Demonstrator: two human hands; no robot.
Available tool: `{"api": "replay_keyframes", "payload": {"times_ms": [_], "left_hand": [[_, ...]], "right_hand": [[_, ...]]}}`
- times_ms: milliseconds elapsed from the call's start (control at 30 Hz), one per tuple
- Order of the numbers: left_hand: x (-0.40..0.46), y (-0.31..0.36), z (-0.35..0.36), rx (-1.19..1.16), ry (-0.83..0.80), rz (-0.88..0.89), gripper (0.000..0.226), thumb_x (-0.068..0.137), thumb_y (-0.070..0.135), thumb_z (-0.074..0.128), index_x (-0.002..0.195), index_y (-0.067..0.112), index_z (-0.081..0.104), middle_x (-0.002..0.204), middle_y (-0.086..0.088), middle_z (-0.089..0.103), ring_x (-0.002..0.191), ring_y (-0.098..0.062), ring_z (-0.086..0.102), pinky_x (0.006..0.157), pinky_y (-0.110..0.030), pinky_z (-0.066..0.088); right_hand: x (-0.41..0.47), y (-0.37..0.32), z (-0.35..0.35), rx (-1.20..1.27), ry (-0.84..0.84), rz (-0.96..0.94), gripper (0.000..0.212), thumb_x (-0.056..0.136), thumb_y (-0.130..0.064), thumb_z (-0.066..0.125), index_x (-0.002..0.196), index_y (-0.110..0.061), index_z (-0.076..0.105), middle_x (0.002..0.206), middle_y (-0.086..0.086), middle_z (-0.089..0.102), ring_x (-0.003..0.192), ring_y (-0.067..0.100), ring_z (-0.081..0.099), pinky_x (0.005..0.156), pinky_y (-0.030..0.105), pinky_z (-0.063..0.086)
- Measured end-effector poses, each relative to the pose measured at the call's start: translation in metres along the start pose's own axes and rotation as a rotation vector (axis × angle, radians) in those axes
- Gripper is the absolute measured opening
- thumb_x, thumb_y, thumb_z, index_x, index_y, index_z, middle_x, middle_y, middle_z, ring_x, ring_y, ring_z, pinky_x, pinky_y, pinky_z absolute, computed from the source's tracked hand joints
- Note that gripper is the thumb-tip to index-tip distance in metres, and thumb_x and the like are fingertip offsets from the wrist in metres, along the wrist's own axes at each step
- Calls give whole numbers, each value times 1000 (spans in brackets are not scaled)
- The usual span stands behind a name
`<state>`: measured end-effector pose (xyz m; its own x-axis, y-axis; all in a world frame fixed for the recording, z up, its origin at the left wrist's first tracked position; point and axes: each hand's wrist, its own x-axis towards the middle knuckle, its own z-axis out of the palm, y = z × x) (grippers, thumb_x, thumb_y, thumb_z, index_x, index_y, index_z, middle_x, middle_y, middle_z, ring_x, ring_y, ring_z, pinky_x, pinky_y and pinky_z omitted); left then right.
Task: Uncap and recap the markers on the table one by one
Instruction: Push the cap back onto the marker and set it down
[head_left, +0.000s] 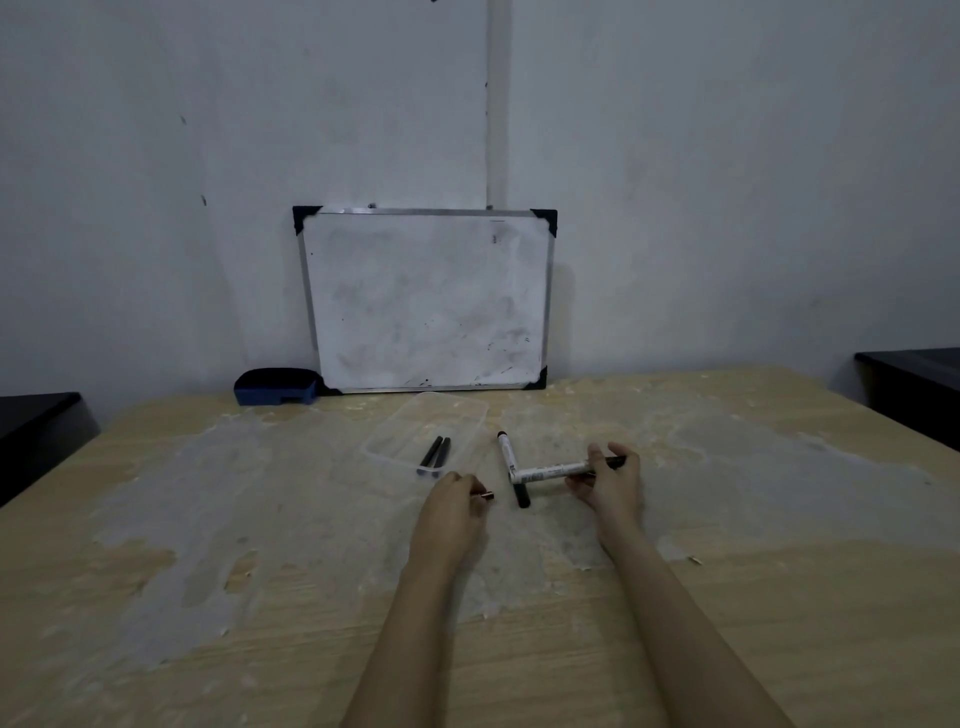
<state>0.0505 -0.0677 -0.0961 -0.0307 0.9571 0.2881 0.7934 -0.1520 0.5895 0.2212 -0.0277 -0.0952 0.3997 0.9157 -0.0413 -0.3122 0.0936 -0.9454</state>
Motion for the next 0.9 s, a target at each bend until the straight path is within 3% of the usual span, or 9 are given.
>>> {"api": "replay_keyframes", "payload": {"times_ms": [133,233,367,467,533,633,733,900], "left_hand": [[0,4,6,-139,73,61,17,89,7,50,101,6,63,103,-15,68,94,-27,60,73,-28,41],[1,3,9,-234,98,65,17,88,7,53,100,7,65,96,-10,67,88,-21,60,65,-15,36],[2,2,9,-502,119,-56,12,85,5,60,95,10,63,81,-3,65,73,-11,62,58,-1,45],[4,2,10,-689,165,-123,11,81,-1,63,80,10,64,74,-7,67,55,2,63,51,-3,48],[6,2,10,-725,161,-143,11,80,-4,63,88,3,68,76,-8,67,54,6,63,50,-2,48],[6,4,11,-776,138,-166,19,81,-7,61,97,0,66,80,-7,67,63,-4,63,54,-3,50],[4,5,13,-777,160,-146,17,84,-6,57,88,10,64,74,-2,66,61,-5,62,54,-4,50],[4,3,14,-748,200,-164,13,81,-8,59,89,-2,68,73,-8,65,57,-5,61,52,-2,48]], "right_hand": [[-3,2,2,-71,-52,-39,31,95,-13,47,124,-8,37,103,16,51,87,29,57,57,26,52],[-4,2,3,-39,-75,-35,30,94,-11,48,123,-8,38,91,8,53,81,24,57,53,24,54],[-5,1,1,20,-165,-4,31,91,-13,54,118,-11,40,86,5,53,75,16,59,48,16,56],[-6,0,0,43,-239,53,42,83,-8,65,115,-14,37,91,10,56,75,18,62,50,17,57],[-6,0,0,61,-237,75,43,82,-2,65,111,-12,35,94,14,55,74,19,62,51,17,58],[-4,0,0,89,-191,104,43,81,0,66,109,-10,35,89,14,55,72,19,61,49,18,58],[-3,0,0,93,-190,117,42,81,-1,66,105,-10,33,81,12,56,66,19,61,46,18,57],[-2,2,-2,31,-228,100,44,80,-3,67,103,-12,31,81,13,58,52,14,65,48,19,58]]}}
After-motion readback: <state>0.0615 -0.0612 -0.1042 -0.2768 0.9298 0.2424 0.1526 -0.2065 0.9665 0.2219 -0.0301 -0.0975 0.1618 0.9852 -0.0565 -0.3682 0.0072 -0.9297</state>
